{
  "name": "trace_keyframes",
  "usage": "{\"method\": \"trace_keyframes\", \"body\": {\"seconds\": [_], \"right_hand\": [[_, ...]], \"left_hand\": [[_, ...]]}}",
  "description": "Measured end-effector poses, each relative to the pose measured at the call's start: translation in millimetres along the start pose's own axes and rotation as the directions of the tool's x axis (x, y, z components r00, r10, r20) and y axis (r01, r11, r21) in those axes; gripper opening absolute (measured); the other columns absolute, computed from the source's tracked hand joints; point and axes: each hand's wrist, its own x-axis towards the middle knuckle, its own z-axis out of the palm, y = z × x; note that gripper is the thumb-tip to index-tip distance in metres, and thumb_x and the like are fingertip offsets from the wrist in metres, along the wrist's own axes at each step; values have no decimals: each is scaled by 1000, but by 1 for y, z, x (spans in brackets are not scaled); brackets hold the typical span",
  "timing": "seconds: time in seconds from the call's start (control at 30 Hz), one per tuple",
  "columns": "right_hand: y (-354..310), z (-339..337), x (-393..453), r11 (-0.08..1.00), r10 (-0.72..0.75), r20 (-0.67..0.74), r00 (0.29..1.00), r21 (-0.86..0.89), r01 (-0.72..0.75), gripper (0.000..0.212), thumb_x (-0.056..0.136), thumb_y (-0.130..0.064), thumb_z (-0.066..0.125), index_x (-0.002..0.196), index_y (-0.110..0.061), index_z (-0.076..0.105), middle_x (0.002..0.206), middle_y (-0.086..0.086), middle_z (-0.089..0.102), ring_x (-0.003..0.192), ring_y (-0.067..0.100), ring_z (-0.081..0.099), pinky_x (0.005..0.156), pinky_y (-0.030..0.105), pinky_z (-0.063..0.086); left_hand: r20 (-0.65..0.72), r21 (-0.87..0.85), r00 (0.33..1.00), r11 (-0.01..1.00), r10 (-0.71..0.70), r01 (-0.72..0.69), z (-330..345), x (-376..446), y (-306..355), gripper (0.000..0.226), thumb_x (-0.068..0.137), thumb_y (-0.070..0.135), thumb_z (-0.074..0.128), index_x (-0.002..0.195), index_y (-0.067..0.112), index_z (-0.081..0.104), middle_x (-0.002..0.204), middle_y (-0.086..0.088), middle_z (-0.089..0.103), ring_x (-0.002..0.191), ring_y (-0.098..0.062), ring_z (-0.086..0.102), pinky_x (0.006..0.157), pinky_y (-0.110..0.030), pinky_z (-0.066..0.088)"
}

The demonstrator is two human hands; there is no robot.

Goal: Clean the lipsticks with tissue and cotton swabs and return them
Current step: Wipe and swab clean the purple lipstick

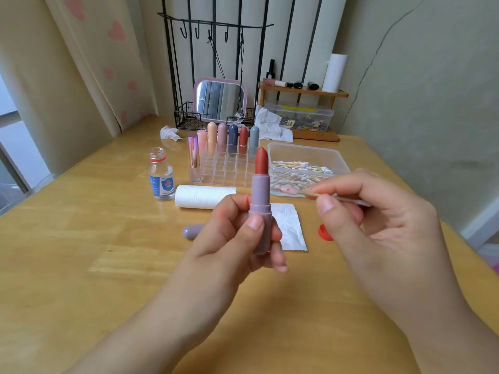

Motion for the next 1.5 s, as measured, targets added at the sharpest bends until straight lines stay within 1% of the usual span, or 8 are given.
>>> {"method": "trace_keyframes", "body": {"seconds": [0.17,0.3,0.43,0.57,0.8,0.93,1.2,1.5], "right_hand": [[3,2,1,996,-23,-21,1000,-83,21,12,85,-34,58,91,-32,68,64,1,39,62,23,48,56,43,47],[6,4,1,994,-21,-28,999,-104,18,12,86,-33,57,87,-32,69,64,-2,40,61,20,47,55,41,47],[11,5,0,994,7,-24,1000,-111,-10,13,85,-35,57,86,-32,70,65,-3,42,60,18,46,56,40,47],[16,8,0,993,26,-20,999,-118,-28,15,83,-36,56,85,-31,69,62,1,48,59,12,44,56,21,40],[13,13,0,994,101,-20,995,-42,-102,10,80,-25,62,81,-33,68,66,-20,58,57,0,48,56,4,35],[12,12,-1,993,111,-34,993,-27,-112,7,80,-27,63,78,-32,67,66,-13,58,58,2,49,56,6,36],[16,11,1,995,55,-28,998,-82,-57,13,83,-26,62,79,-38,65,66,1,51,59,11,45,55,22,39],[15,10,0,995,59,-33,998,-83,-61,8,83,-26,62,79,-32,67,59,-4,42,56,13,42,53,23,36]], "left_hand": [[-60,-17,998,999,-31,31,1,0,-4,23,83,26,47,97,7,51,73,0,53,60,-13,46,59,-24,44],[-45,85,999,996,-14,17,-2,0,-7,20,84,31,56,96,15,55,77,2,57,66,-14,47,66,-25,42],[-70,181,998,983,-1,14,-7,2,-10,38,79,39,60,105,12,54,81,0,61,68,-14,54,69,-24,45],[-173,231,985,973,28,13,-11,8,-10,35,81,30,71,103,8,55,76,1,65,70,-14,64,70,-27,51],[-240,237,969,972,54,4,-9,9,-8,34,69,28,64,96,7,60,70,4,68,68,-13,68,78,-30,56],[-225,198,974,980,32,13,-9,9,-9,28,80,28,71,97,7,61,72,3,67,69,-14,66,77,-30,56],[-152,184,988,983,18,10,-6,7,-8,30,83,25,67,100,2,60,77,-6,66,67,-14,64,68,-20,50],[-120,243,993,970,25,5,-9,5,-11,32,78,28,59,101,6,60,72,-2,67,68,-13,64,71,-22,50]]}}
